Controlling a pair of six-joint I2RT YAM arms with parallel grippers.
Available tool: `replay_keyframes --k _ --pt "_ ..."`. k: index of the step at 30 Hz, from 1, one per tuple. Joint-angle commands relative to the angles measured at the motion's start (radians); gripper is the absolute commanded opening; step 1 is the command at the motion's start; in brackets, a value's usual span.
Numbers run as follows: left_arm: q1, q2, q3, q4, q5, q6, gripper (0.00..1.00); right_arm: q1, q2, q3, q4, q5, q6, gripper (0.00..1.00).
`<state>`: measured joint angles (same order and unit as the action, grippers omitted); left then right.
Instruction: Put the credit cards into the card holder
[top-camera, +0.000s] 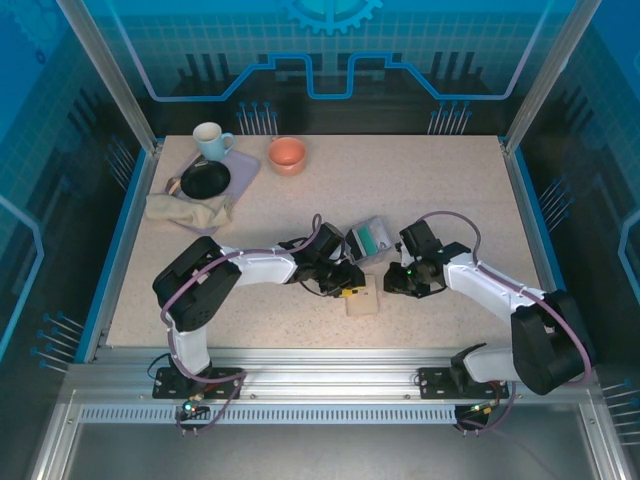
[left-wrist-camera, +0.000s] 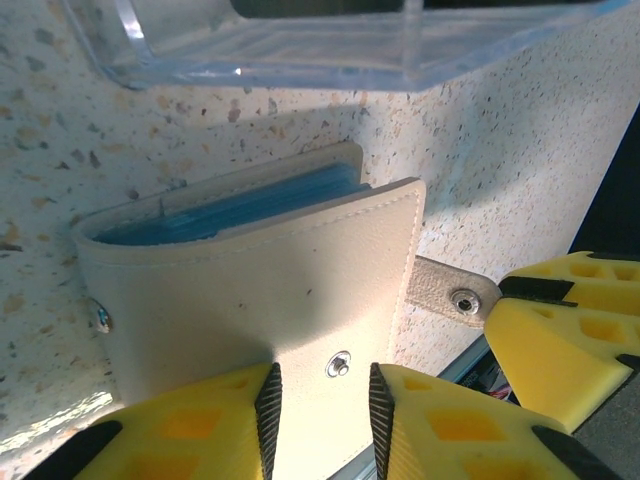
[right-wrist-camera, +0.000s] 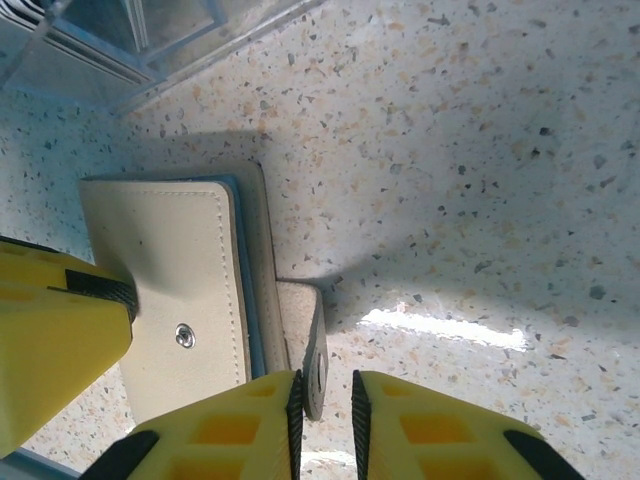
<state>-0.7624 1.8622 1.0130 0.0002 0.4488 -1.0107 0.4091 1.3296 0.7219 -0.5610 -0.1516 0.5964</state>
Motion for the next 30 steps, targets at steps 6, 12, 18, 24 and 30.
replay_keyframes --k 6,12,18,24,30 --pt "-0.005 0.019 0.009 -0.045 -0.015 0.029 0.32 -0.031 -0.013 0.016 -0.013 -0.057 -0.015 0.14" --pt "-0.006 0.018 0.010 -0.040 -0.014 0.032 0.32 -0.033 -0.002 0.007 -0.007 -0.076 -0.018 0.04" --pt "-0.005 0.029 0.010 -0.040 -0.015 0.031 0.31 -0.034 -0.045 -0.014 0.069 -0.164 0.019 0.01" --pt "-0.007 0.046 0.012 -0.022 -0.015 0.016 0.23 -0.026 -0.019 -0.033 0.133 -0.241 0.059 0.00" --pt "-0.009 0.051 0.013 -0.029 -0.023 0.013 0.21 -0.008 0.025 -0.034 0.166 -0.275 0.072 0.00"
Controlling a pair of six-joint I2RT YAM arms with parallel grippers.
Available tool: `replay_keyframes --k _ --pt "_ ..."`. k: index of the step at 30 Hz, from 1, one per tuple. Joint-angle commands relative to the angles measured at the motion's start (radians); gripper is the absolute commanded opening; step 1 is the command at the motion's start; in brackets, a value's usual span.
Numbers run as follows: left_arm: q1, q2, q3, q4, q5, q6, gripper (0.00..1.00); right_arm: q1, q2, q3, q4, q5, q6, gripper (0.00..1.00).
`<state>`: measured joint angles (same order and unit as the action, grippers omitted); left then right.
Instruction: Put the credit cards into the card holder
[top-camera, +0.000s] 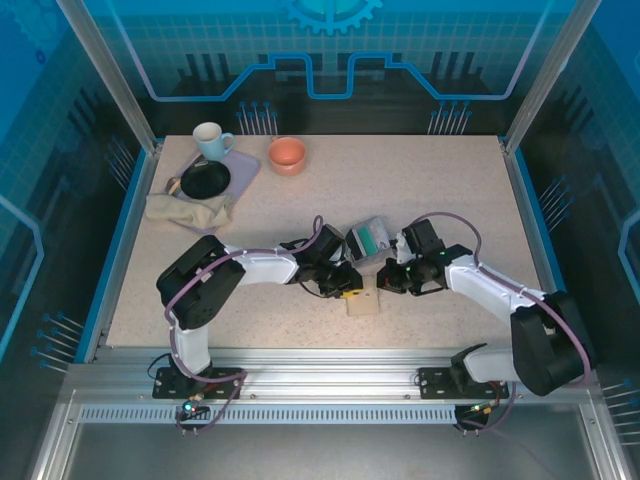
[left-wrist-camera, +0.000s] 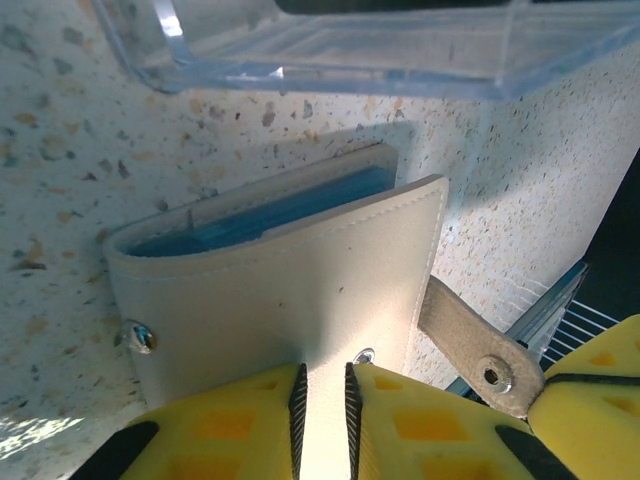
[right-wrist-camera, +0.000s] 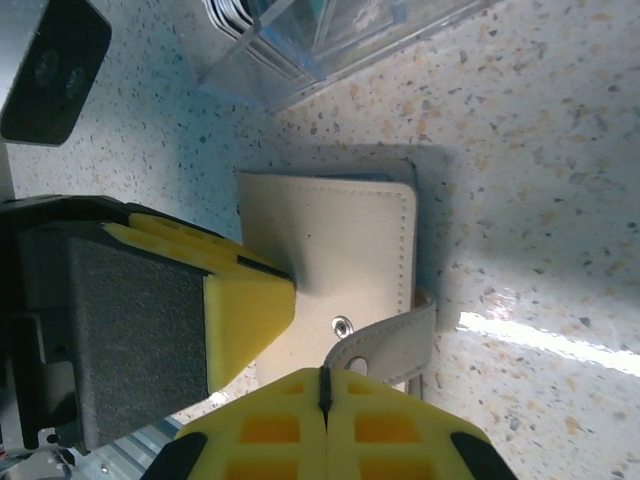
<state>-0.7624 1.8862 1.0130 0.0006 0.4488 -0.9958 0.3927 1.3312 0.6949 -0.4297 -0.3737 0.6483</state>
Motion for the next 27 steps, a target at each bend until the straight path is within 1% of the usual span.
replay_keyframes --k 1,13,27 --pt "-0.008 0.028 0.013 -0.029 -0.024 -0.004 0.21 0.015 0.033 -0.004 0.034 -0.050 0.020 0.00" --pt "-0.009 0.028 0.013 -0.031 -0.027 -0.006 0.20 0.068 0.117 0.029 0.035 -0.048 0.008 0.00" --pt "-0.010 0.027 0.012 -0.030 -0.027 -0.007 0.20 0.087 0.171 0.044 0.048 -0.044 0.013 0.00"
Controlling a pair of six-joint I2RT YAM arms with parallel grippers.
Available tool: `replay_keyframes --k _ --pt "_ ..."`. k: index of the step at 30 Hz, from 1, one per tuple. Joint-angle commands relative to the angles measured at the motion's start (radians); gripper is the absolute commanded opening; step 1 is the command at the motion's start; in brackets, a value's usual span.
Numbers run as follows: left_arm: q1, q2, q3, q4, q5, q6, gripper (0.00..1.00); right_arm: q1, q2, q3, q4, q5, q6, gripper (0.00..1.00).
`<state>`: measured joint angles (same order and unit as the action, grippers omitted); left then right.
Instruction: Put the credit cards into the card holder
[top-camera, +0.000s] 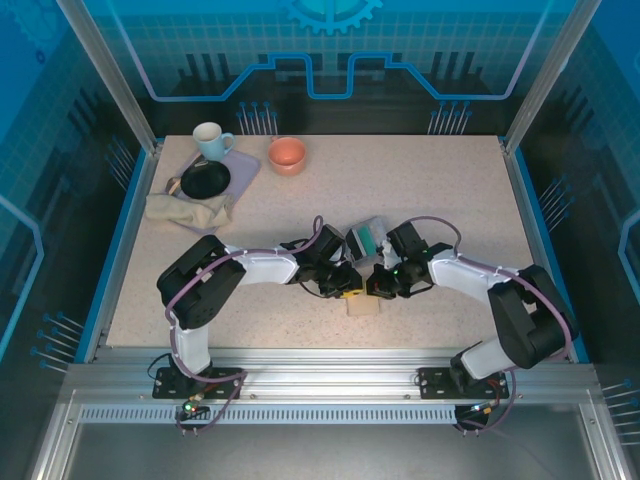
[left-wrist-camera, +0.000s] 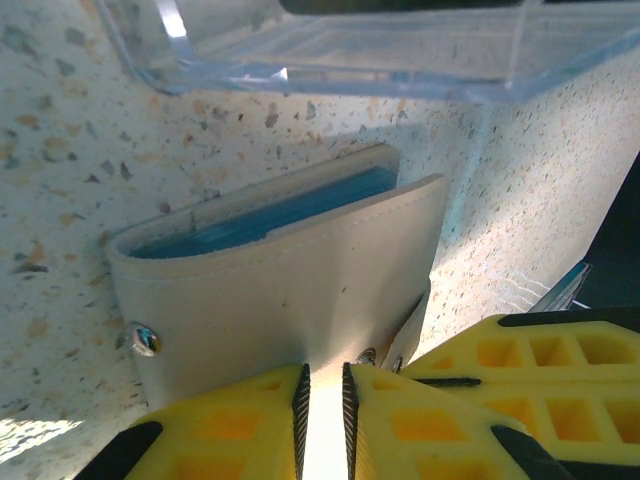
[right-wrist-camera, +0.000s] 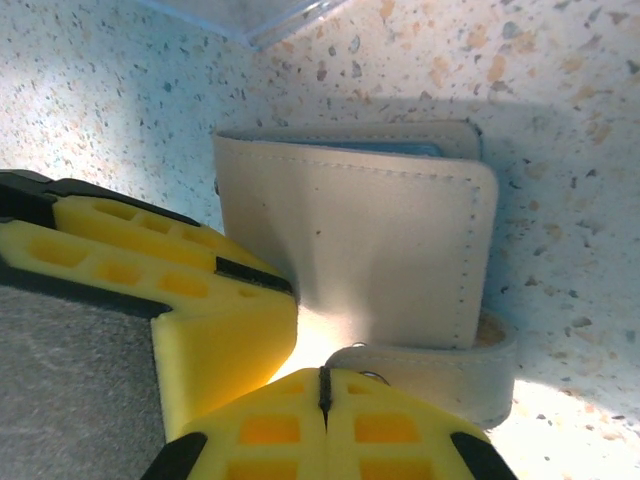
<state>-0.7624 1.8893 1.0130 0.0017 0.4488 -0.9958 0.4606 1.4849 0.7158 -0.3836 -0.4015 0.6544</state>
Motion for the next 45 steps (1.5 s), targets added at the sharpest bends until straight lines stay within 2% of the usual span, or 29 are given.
replay_keyframes --k 1,14,19,26,29,35,37,42,45 --pt "-0.009 0.024 0.011 -0.031 -0.027 -0.006 0.20 0.022 0.018 0.020 0.001 -0.014 0.005 0.00" --pt "-0.010 0.016 -0.001 -0.023 -0.033 -0.007 0.20 0.020 0.045 0.015 0.043 -0.021 0.019 0.00" --pt "-0.009 0.000 -0.010 -0.009 -0.035 -0.004 0.21 0.018 -0.020 0.026 -0.029 0.055 0.003 0.00" --pt "-0.010 -0.043 -0.025 0.000 -0.055 0.014 0.25 0.020 -0.074 0.039 -0.080 0.097 -0.013 0.00" --pt "-0.010 -0.066 -0.031 -0.004 -0.068 0.028 0.31 0.023 -0.073 0.054 -0.104 0.112 -0.018 0.00" --pt "-0.010 -0.115 -0.048 -0.046 -0.117 0.048 0.31 0.091 -0.077 0.118 -0.205 0.259 -0.041 0.19" --pt "-0.010 -0.138 -0.061 -0.058 -0.140 0.050 0.32 0.116 -0.075 0.143 -0.241 0.323 -0.044 0.23" --pt "0.003 -0.171 -0.090 -0.105 -0.201 0.030 0.31 0.177 -0.036 0.220 -0.321 0.412 -0.055 0.44" --pt "0.015 -0.178 -0.121 -0.102 -0.221 -0.007 0.31 0.218 0.011 0.268 -0.372 0.476 -0.045 0.44"
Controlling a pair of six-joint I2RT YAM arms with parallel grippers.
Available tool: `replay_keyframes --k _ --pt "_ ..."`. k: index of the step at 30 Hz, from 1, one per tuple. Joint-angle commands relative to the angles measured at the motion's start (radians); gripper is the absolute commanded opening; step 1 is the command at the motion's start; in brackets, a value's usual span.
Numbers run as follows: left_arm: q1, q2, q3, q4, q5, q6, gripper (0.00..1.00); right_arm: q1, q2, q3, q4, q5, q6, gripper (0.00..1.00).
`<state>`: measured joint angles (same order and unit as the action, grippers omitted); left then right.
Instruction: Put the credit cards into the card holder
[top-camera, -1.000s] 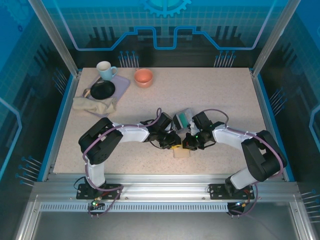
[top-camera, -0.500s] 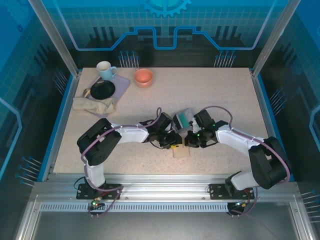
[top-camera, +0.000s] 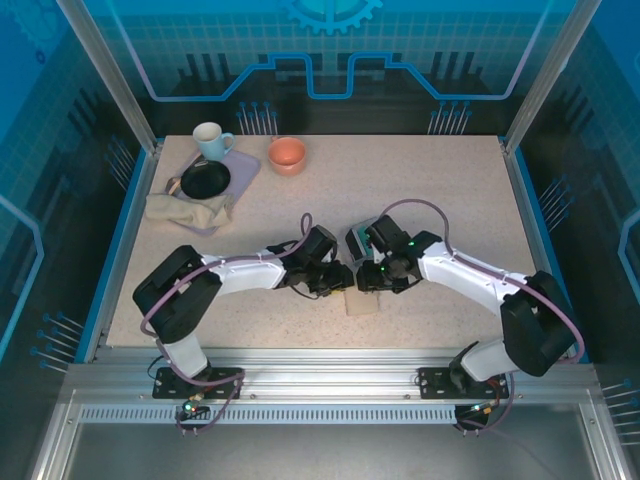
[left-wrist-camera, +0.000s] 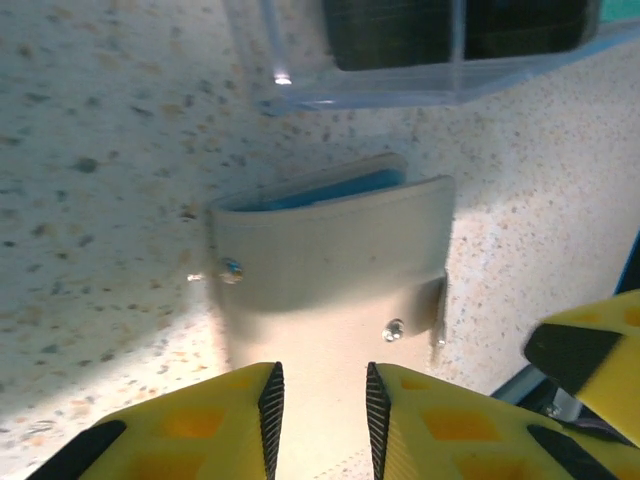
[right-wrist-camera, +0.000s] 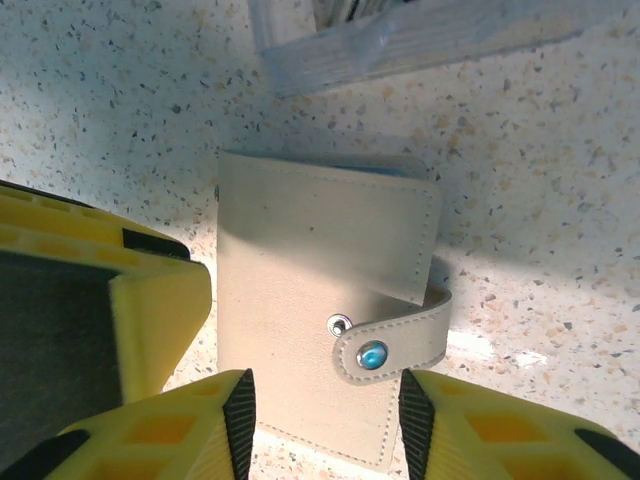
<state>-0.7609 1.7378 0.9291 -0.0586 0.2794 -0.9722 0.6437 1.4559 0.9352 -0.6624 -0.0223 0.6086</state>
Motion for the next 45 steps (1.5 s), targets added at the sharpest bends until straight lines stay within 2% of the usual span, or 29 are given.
replay_keyframes --k 1,7,14,26,33,41,45 --pt "0.019 -0.031 -0.047 -0.041 -0.058 -0.044 0.31 0.046 0.055 0.059 -0.107 0.115 0.007 0.45" --pt "0.048 -0.062 -0.106 -0.038 -0.094 -0.098 0.30 0.110 0.153 0.140 -0.186 0.207 0.036 0.44" --pt "0.056 -0.069 -0.113 -0.042 -0.093 -0.094 0.30 0.147 0.234 0.186 -0.220 0.275 0.063 0.42" --pt "0.056 -0.058 -0.107 -0.041 -0.079 -0.084 0.29 0.152 0.234 0.196 -0.241 0.309 0.077 0.14" --pt "0.055 -0.052 -0.086 -0.030 -0.057 -0.059 0.29 0.152 0.222 0.200 -0.249 0.306 0.068 0.07" --pt "0.031 -0.041 -0.032 0.006 0.009 0.030 0.29 0.127 0.186 0.164 -0.187 0.218 0.053 0.11" --pt "0.019 -0.006 -0.012 0.010 0.027 0.024 0.28 0.116 0.183 0.153 -0.181 0.205 0.053 0.13"
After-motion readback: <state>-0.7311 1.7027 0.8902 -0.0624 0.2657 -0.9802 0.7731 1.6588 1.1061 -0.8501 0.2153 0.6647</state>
